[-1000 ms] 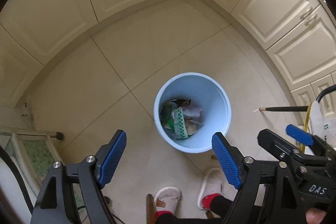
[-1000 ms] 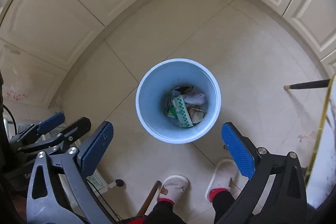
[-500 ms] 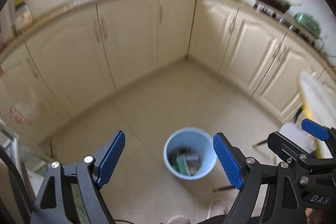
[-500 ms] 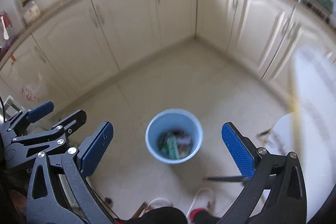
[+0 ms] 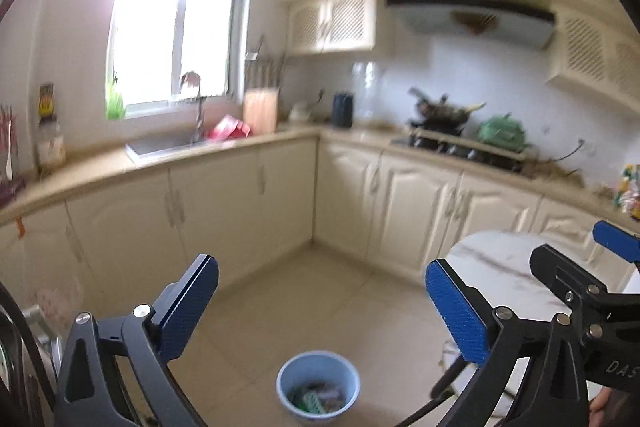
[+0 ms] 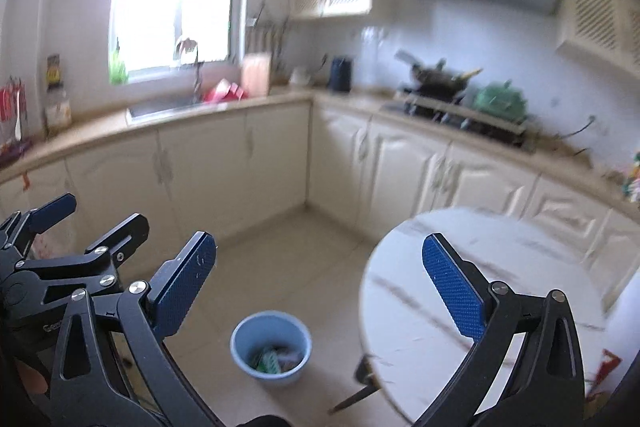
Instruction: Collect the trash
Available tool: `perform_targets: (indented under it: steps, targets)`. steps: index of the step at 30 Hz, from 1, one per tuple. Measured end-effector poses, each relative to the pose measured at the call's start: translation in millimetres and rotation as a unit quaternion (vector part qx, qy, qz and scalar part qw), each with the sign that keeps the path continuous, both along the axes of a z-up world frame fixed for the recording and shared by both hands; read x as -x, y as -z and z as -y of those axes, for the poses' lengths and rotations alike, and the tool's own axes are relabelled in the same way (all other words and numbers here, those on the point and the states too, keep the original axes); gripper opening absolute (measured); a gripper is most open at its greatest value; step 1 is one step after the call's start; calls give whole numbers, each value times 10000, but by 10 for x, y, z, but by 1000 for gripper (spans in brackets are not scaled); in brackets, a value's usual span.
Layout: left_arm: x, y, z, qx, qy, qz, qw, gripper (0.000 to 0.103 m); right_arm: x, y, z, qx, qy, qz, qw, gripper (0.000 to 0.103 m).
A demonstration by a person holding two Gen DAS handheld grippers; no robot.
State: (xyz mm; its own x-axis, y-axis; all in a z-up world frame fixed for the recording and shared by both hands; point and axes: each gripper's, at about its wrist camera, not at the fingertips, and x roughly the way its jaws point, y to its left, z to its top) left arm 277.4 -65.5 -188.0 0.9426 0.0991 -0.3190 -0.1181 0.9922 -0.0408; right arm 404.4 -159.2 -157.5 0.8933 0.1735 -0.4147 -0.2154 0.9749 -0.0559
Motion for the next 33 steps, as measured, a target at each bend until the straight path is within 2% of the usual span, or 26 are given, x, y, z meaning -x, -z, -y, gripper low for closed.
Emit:
perform_targets:
  steps: [4,7,12,13,14,16,17,20,24,30,33]
  targets:
    - [447,-80,395,-105,218,498,9985,102,423,-334,213,-48,215,564,9982,103]
    - [747,-2,584,-196,337,793,9961,102,786,-527,320,44,427,940,9946,103]
    - [1268,368,539,-260,417,1281,9905,102,1316,-723,433,153,811,1432,9863,103]
    - [1388,361,588,-232,419,1431,9886,102,1376,-742,450,162,880,1489,9848,103]
    - [1558,534,441,-192,437,1524,9872,102,1447,-772,472,154,954,1562,9830,103]
    - [1794,636,452,-133,481,1699,9842,102,1580,-821,526,111,992,1670,9809,103]
    - [1908,806,376,-132,488,1743,9834,102,1649,-831,551,95,1017,1714,9799,103]
    - [2108,1071,255,-227,447,1806,9823,102,1753,-858,589,10,1009,1790,9787,103]
    - [2325,1282,273,-249,444,1829,9818,102,1862,-870,671,-11,1021,1840,9776,103]
    - [2480,1260,344,-358,397,1853,9812,102,1929,-860,677,-35,1030,1891,9765,103]
    - [2400,1155,391,-371,371,1857,9812,102,1945,-849,680,-43,1057,1901,9760,103]
